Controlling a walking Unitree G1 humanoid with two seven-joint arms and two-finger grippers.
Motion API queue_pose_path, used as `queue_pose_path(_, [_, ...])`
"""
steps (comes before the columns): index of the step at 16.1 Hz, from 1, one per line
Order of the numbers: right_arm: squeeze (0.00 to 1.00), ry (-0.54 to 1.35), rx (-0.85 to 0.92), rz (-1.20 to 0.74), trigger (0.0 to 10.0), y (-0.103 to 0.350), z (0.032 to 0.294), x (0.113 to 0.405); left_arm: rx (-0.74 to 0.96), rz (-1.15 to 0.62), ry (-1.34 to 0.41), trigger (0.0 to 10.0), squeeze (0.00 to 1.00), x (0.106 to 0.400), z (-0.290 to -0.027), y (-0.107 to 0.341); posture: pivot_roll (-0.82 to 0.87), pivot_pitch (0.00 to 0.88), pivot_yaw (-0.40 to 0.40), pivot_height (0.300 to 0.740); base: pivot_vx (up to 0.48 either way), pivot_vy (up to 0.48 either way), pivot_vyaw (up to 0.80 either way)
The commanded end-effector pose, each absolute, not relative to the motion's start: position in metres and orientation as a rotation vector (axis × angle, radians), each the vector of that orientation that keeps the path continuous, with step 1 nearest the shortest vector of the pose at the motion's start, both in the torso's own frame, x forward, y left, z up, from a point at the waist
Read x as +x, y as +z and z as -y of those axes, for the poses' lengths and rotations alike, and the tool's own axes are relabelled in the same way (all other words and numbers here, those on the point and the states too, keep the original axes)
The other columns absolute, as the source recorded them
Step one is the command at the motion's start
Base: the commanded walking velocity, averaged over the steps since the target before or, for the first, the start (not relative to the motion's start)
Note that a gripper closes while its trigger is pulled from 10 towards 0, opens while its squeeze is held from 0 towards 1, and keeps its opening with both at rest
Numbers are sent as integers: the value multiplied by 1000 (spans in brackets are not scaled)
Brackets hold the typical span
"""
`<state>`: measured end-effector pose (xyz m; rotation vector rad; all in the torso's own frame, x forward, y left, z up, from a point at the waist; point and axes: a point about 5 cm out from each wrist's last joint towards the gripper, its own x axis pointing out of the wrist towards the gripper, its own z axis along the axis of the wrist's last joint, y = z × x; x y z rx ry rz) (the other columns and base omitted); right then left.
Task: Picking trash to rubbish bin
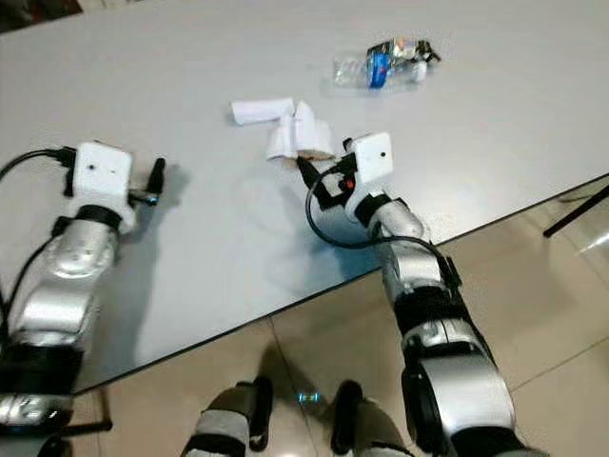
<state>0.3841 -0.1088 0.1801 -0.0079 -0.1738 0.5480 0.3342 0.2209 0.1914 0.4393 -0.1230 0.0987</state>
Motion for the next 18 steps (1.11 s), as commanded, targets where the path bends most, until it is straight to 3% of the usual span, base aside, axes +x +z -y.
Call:
queue_pose_path(1, [0,561,-35,169,10000,177,107,384,449,100,112,10000,0,328,-229,191,632,350,34,740,0,0,0])
queue_pose_path(4, [0,512,-153,154,10000,174,109,389,459,80,116,10000,0,322,-231,192,643,353,40,740,0,0,0])
queue_pose_path(10, [0,354,-190,105,10000,171,124,397,467,67,119,10000,0,317,-233,196,660,360,38,740,0,0,0])
queue_pose_path(11, [0,355,-184,92,4510,168,124,396,468,64,121,10000,0,315,-234,196,672,361,36,740,0,0,0])
queue_pose_path(12, [0,368,-170,81,0,166,122,396,469,63,122,10000,0,315,-234,196,672,361,36,740,0,0,0])
queue_pose_path(18, [0,409,-119,42,0,154,111,391,479,57,124,10000,0,314,-236,198,684,356,40,740,0,0,0])
